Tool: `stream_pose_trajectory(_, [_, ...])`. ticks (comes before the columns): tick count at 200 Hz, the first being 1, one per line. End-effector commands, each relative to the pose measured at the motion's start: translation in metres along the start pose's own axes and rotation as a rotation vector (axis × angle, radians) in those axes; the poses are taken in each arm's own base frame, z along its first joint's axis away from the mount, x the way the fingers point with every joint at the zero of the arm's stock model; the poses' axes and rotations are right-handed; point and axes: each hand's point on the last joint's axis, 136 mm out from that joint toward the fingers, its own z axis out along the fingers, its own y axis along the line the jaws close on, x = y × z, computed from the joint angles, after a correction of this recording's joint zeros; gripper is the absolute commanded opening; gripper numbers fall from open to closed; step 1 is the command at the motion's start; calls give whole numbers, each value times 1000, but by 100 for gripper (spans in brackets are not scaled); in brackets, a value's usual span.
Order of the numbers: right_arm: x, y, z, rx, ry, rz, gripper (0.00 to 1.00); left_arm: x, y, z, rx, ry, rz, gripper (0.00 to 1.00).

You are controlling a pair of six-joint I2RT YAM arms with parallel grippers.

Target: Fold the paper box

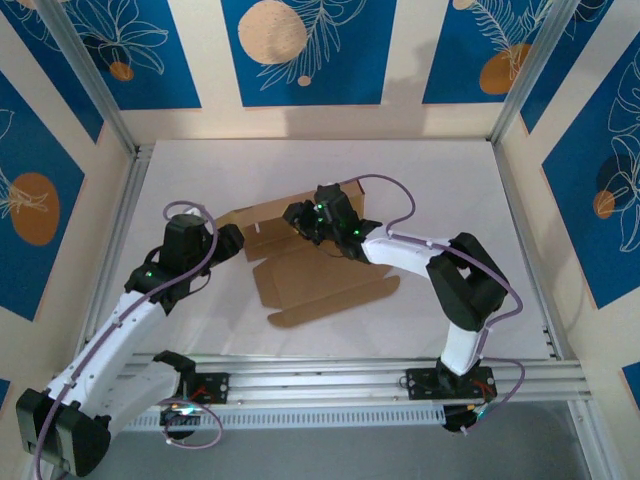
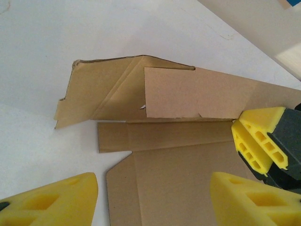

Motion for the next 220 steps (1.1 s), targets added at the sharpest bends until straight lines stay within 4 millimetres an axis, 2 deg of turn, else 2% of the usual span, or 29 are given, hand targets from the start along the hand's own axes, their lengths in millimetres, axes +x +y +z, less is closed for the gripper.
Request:
stream_pose_trajectory(1, [-3,-7,-7,9,1,28,29,-5,5,-1,-17,-26,26,64])
stream_pose_trajectory(19, [-12,13,-16,-65,-3,25,31,-6,4,-1,-12,-29,27,64])
stream_pose_trajectory(41, [-18,24,-24,-96,-13,29,32,-8,2,-3,-3,-35,28,64])
stream_pose_trajectory(89, [-28,23,-32,-148,-34,58,47,-12,-4,-6,20,-45,46,64])
stream_pose_trajectory(117, [-37,12,-38,-131,-67,75,48,-13,-6,-6,27,-48,54,64])
stream_pose_trajectory(142, [-52,1,-46,-124,-131,97,47,-17,-7,-8,34,-66,69,65])
stream_pose_trajectory(166, [-64,1,-49,-153,-162,110,46,-20,-9,-11,50,-85,78,65])
stream_pose_trajectory(220, [-75,3,-42,-214,-192,161,28,-22,-7,-8,36,-90,88,64])
